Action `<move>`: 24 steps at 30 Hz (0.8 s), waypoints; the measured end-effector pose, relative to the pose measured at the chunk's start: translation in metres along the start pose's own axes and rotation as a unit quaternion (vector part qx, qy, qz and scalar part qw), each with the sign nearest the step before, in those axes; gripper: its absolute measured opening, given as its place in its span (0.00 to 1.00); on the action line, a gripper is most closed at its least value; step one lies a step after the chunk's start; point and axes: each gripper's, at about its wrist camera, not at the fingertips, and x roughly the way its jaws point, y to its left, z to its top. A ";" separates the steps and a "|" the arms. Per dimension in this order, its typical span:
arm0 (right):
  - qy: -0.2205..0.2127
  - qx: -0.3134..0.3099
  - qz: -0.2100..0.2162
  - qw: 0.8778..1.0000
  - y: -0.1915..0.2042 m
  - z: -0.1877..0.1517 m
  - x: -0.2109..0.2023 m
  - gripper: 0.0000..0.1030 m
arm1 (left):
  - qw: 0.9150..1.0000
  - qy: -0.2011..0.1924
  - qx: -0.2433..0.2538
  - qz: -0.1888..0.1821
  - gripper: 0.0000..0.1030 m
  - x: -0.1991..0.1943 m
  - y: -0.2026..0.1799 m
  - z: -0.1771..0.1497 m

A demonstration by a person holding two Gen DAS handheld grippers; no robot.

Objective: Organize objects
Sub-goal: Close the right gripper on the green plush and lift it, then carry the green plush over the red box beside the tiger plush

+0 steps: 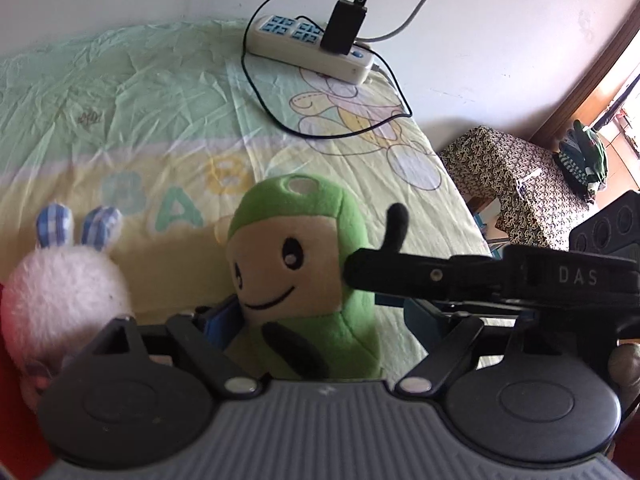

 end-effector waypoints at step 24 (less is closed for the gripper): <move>0.006 0.001 0.034 0.999 0.028 -0.048 -0.060 0.50 | 0.998 -0.015 0.069 0.006 0.75 -0.058 -0.044 -0.032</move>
